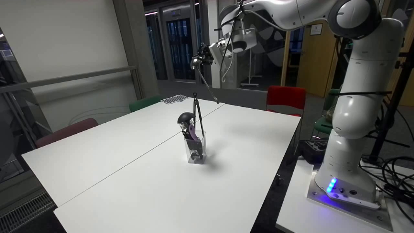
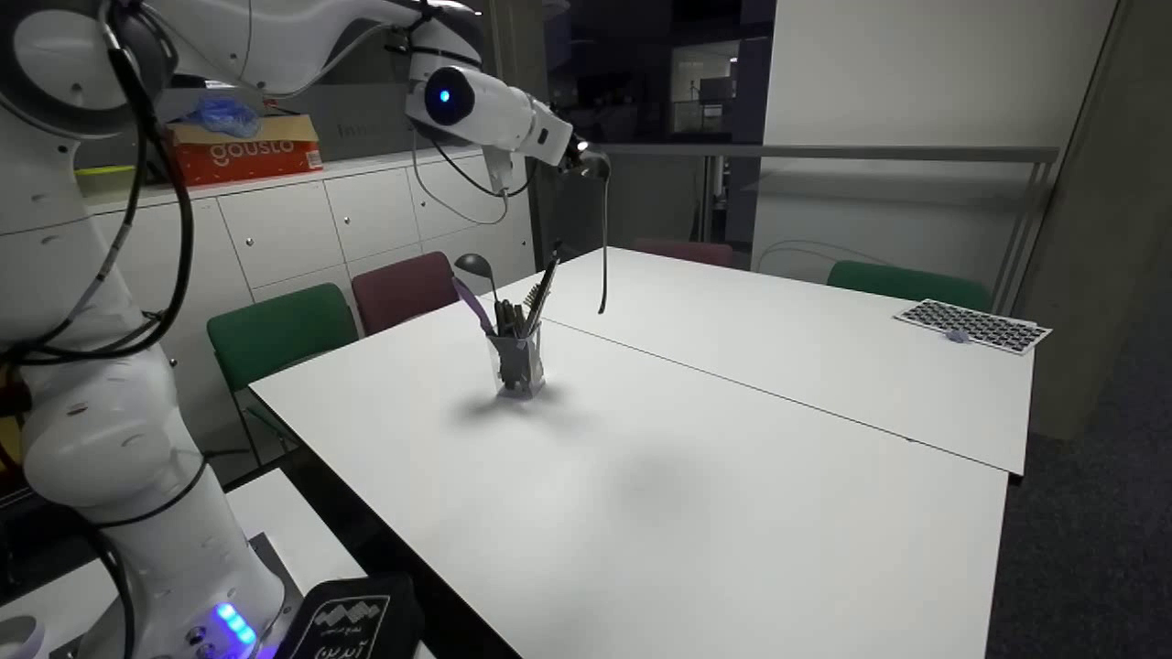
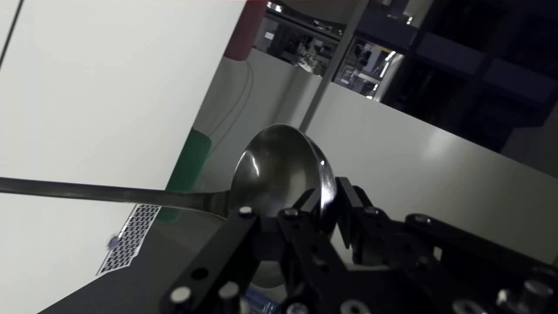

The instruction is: Pick up the mental object from the table and put it in the cup

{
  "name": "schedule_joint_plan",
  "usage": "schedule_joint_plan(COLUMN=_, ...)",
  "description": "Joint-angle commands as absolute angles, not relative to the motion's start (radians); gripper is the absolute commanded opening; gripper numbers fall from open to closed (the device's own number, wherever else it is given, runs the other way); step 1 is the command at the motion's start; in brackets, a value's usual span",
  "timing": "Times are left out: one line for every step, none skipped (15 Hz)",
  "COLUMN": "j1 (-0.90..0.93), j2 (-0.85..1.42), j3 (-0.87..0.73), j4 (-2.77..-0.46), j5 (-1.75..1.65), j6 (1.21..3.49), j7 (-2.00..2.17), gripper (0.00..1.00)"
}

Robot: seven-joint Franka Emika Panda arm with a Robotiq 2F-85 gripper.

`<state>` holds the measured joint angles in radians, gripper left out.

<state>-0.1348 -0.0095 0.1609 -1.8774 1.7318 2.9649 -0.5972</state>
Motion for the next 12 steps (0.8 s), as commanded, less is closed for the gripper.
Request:
schedule_joint_plan(j1=-0.162, j2=-0.113, j3=0.120, j4=-1.955, j5=2.007, j6=2.789, j7=-0.856, gripper=0.02)
schedule_joint_plan(j1=-0.164, j2=-0.123, j3=0.108, j4=-1.987, j5=2.041, j6=2.730, j7=-0.887, gripper=0.02)
schedule_joint_plan(j1=-0.165, j2=-0.128, j3=0.099, j4=-2.023, j5=2.055, j6=2.671, j7=-0.901, gripper=0.02)
schedule_joint_plan(j1=-0.165, j2=-0.130, j3=0.089, j4=-2.056, j5=2.061, j6=2.617, j7=-0.912, gripper=0.02)
schedule_joint_plan(j1=-0.165, j2=-0.128, j3=0.080, j4=-2.088, j5=2.046, j6=2.561, j7=-0.906, gripper=0.02)
schedule_joint_plan(j1=-0.167, j2=-0.122, j3=0.075, j4=-2.111, j5=2.035, j6=2.522, j7=-0.904, gripper=0.02)
schedule_joint_plan(j1=-0.168, j2=-0.117, j3=0.069, j4=-2.131, j5=2.027, j6=2.488, j7=-0.899, gripper=0.02)
schedule_joint_plan(j1=-0.168, j2=-0.120, j3=0.063, j4=-2.156, j5=2.024, j6=2.460, j7=-0.902, gripper=0.02)
schedule_joint_plan(j1=-0.132, j2=-0.124, j3=0.022, j4=-2.176, j5=2.019, j6=2.445, j7=-0.904, gripper=0.02)
schedule_joint_plan(j1=-0.131, j2=-0.129, j3=0.015, j4=-2.194, j5=2.021, j6=2.430, j7=-0.909, gripper=0.02)
schedule_joint_plan(j1=-0.129, j2=-0.142, j3=0.005, j4=-2.213, j5=2.030, j6=2.421, j7=-0.921, gripper=0.02)
schedule_joint_plan(j1=-0.128, j2=-0.153, j3=-0.003, j4=-2.231, j5=2.038, j6=2.413, j7=-0.934, gripper=0.02)
